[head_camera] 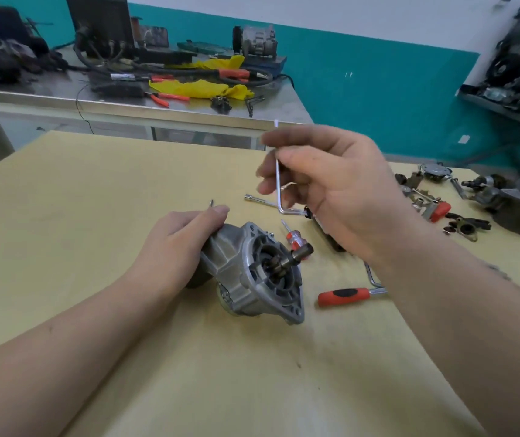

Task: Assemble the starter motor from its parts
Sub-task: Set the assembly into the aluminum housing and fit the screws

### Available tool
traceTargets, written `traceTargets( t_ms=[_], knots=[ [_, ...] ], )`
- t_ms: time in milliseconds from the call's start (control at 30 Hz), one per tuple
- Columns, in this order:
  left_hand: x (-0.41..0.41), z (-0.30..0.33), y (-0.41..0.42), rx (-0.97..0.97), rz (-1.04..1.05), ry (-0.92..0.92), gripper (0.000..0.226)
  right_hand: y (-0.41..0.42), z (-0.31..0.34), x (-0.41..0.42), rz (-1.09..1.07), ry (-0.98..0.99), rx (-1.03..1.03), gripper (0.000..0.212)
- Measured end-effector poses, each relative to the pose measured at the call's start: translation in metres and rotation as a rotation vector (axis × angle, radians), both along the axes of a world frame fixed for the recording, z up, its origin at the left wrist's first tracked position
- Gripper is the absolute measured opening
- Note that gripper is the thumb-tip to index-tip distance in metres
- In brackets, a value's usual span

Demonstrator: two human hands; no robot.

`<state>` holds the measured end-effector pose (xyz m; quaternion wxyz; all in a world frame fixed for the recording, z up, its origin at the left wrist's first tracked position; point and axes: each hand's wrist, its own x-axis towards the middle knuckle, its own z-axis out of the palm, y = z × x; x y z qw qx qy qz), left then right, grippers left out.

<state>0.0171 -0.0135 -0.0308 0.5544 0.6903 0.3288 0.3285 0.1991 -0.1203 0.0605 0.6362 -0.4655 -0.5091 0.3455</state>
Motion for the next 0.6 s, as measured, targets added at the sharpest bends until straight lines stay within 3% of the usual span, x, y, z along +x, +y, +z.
traceTargets(
  t_ms=[67, 133, 267, 367, 500, 600],
  knots=[
    [0.000, 0.001, -0.001, -0.009, -0.002, -0.007, 0.060, 0.016, 0.006, -0.010, 0.203, 0.164, -0.025, 0.028],
    [0.001, 0.002, -0.002, -0.016, 0.006, -0.016, 0.067, 0.025, 0.004, -0.018, 0.262, 0.156, -0.020, 0.026],
    [0.002, 0.001, -0.002, -0.014, 0.056, -0.024, 0.061, 0.028, -0.009, -0.030, 0.002, -0.140, 0.051, 0.006],
    [0.003, 0.000, -0.001, -0.020, 0.059, -0.031, 0.062, 0.022, -0.012, -0.027, -0.163, -0.265, 0.199, 0.007],
    [0.001, 0.000, -0.002, -0.010, 0.079, -0.037, 0.062, 0.011, -0.017, -0.027, -0.153, -0.347, 0.152, 0.009],
    [0.001, 0.000, -0.002, 0.002, 0.105, -0.028, 0.059, 0.008, -0.022, -0.029, -0.116, -0.283, 0.066, 0.017]
  ],
)
